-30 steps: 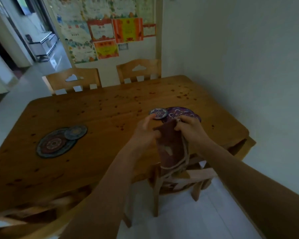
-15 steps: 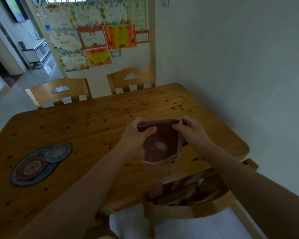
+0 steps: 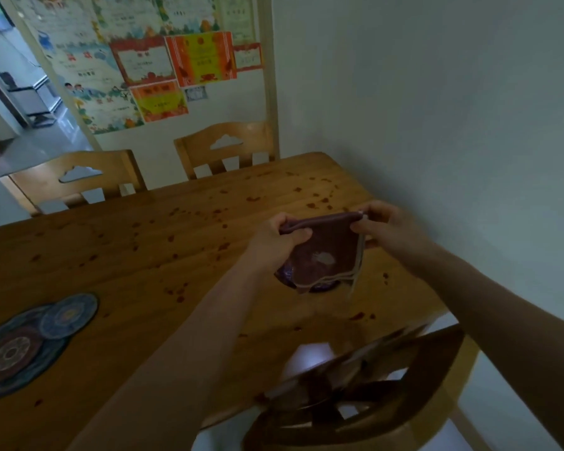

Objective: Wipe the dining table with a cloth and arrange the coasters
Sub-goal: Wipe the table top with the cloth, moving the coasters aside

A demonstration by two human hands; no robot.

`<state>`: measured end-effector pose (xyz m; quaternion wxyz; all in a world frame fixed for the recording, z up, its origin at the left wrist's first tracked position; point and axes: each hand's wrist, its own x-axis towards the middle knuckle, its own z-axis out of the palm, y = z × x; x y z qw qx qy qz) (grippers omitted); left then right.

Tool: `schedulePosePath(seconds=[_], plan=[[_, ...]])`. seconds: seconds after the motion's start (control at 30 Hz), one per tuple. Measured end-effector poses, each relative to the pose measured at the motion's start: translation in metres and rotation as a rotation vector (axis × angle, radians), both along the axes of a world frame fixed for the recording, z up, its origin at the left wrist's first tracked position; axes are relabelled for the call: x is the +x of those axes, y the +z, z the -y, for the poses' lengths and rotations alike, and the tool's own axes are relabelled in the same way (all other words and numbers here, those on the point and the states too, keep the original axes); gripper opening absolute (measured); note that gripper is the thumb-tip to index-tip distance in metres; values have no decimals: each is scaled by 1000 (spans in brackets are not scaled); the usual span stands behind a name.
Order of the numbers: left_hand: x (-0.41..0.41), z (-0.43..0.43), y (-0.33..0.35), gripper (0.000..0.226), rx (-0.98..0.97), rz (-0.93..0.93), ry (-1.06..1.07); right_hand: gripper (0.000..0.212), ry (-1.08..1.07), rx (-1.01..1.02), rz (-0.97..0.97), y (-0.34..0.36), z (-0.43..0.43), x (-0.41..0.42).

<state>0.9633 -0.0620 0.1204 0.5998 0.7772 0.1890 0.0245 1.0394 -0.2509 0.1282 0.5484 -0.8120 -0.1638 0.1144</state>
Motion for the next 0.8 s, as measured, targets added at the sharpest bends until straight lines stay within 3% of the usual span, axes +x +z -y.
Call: schedulePosePath(seconds=[0.17, 0.33, 0.43, 0.53, 0.63, 0.67, 0.8], plan=[[63, 38, -13, 8, 17, -58, -32, 5, -28, -89, 66, -16, 39, 63], [116, 88, -32, 9, 107, 103, 21, 15, -76, -109, 241, -38, 78, 119], [119, 111, -72, 13, 257, 98, -56, 9, 39, -255, 401, -73, 106, 133], [104, 117, -127, 18, 308, -168, -294, 20, 411, -655, 186, -127, 133, 135], [97, 105, -161, 18, 286, -208, -204, 7, 598, -778, -28, -166, 139, 130], [98, 98, -166, 21, 354, -186, -149, 3, 541, -753, 4, -169, 137, 128], [116, 68, -181, 44, 614, -167, -105, 38, 324, -736, 413, -195, 112, 132]])
